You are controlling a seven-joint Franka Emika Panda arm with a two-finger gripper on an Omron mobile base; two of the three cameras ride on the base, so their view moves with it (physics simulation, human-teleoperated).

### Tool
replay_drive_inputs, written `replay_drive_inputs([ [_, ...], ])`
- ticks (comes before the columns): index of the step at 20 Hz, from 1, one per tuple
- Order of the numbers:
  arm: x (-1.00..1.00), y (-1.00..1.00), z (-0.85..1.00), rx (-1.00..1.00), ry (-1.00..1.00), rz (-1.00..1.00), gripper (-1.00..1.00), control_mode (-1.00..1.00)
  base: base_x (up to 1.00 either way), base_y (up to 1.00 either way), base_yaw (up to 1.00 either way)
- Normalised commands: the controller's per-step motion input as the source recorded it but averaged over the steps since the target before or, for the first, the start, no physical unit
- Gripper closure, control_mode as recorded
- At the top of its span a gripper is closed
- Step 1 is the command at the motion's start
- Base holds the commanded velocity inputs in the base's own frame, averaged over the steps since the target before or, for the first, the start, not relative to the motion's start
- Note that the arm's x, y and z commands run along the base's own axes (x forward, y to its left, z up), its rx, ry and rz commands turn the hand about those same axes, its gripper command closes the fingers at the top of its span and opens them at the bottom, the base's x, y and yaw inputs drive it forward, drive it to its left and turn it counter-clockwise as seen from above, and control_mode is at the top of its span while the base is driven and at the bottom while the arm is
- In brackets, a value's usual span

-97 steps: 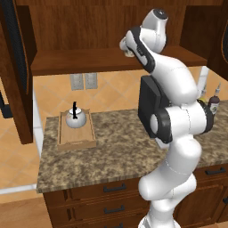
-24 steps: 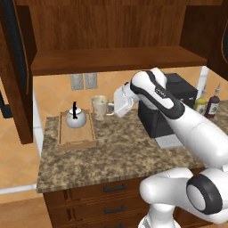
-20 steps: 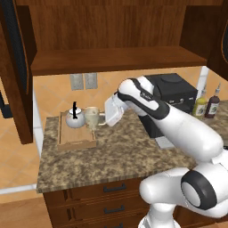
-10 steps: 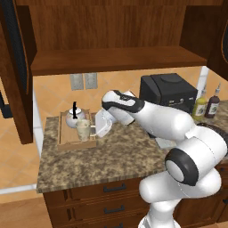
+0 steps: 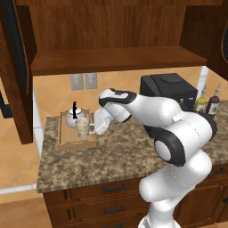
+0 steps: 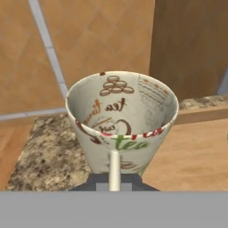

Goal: Pick the kettle from the counter and place it on the tray. Then pick the mug from the cabinet and place it on the tray. Then close the cabinet doors.

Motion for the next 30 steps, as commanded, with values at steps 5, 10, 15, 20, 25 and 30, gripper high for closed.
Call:
replay_drive_inputs([
  [5, 0.38, 0.31, -0.17, 0.00, 0.00, -0.02, 1.00, -1.00, 0.00, 0.00, 0.00],
  [10, 0.42, 0.34, -0.30, 0.00, 0.00, -0.02, 1.00, -1.00, 0.00, 0.00, 0.00],
  [15, 0.41, 0.10, -0.35, 0.00, 0.00, 0.00, 1.00, -1.00, 0.00, 0.00, 0.00],
  [20, 0.25, 0.05, -0.35, 0.00, -0.01, 0.00, 1.00, -1.00, 0.00, 0.00, 0.00],
  [25, 0.32, 0.09, -0.27, 0.00, -0.04, 0.00, 1.00, -1.00, 0.00, 0.00, 0.00],
  [30, 0.33, 0.12, -0.20, 0.00, -0.06, 0.00, 1.00, -1.00, 0.00, 0.00, 0.00],
])
